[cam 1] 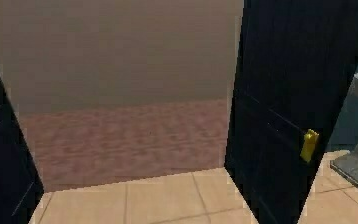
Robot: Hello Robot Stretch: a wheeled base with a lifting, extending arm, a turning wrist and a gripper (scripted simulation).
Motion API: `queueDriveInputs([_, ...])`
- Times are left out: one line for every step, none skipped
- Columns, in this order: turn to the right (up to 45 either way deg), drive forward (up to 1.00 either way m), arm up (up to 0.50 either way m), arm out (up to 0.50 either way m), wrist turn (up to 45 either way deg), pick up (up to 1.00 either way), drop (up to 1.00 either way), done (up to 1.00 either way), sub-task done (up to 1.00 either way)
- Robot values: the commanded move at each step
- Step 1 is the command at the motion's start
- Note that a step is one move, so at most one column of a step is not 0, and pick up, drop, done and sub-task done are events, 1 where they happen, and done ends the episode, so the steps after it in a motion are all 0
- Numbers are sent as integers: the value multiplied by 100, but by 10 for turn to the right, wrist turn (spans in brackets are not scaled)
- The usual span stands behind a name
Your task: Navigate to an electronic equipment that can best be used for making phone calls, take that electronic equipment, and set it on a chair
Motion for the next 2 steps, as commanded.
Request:
queueDriveInputs([0, 100, 0, 0, 0, 0, 0, 0, 0])
queueDriveInputs([0, 100, 0, 0, 0, 0, 0, 0, 0])
